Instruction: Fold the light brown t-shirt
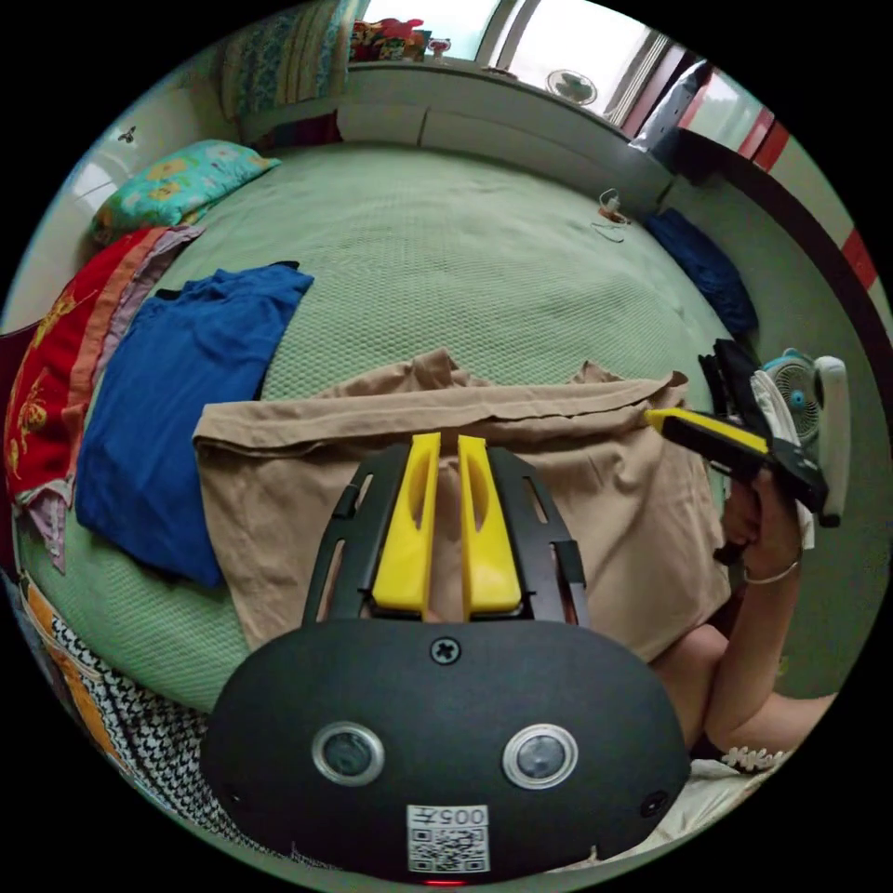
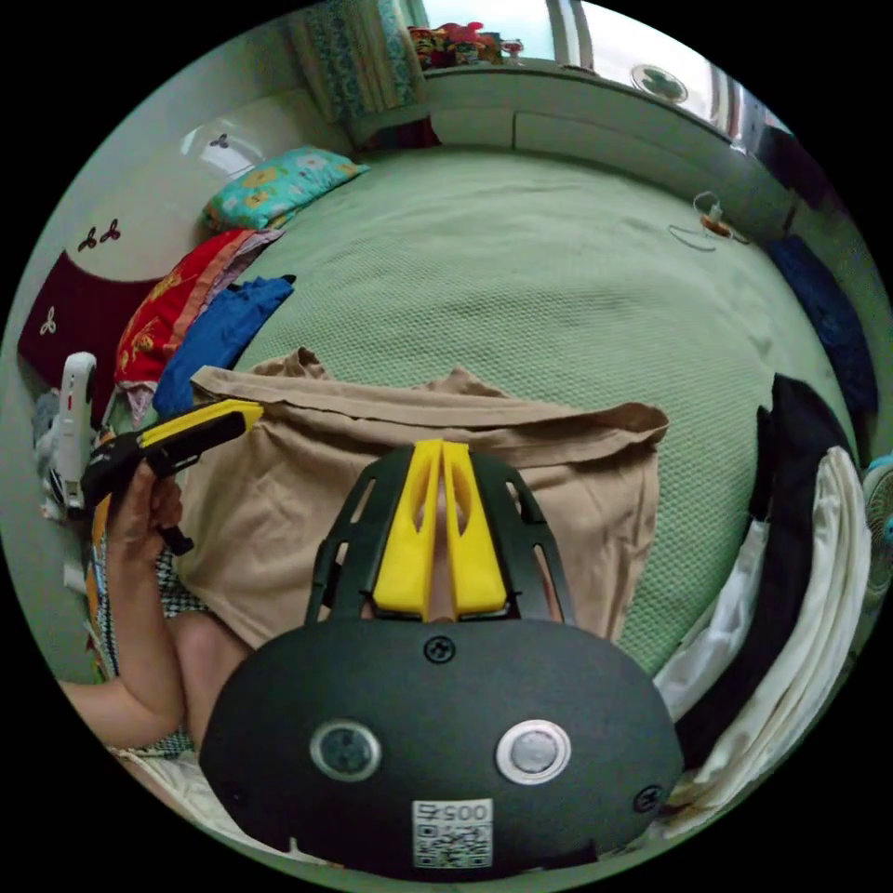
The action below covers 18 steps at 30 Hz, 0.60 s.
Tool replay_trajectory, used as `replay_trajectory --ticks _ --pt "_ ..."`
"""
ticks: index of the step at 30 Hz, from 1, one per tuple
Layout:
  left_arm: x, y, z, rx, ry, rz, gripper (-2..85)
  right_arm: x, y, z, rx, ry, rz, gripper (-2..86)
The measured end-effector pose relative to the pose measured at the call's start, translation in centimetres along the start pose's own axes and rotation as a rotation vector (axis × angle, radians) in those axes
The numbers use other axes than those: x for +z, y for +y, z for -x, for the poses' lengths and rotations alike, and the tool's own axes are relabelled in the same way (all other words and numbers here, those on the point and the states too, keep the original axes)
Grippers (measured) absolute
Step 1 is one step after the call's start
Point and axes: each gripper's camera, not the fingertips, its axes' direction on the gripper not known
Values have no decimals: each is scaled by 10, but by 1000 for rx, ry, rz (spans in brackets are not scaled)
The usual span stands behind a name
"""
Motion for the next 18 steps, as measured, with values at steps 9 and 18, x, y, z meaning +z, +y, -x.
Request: replay_trajectory --ticks 9,18 --pt "27 -17 -11 17 -18 25 0 24 -7 32 -21 -16 -25 -11" --pt "48 -33 -8 56 76 86 -4 51 -10 39 -58 51 66 -11"
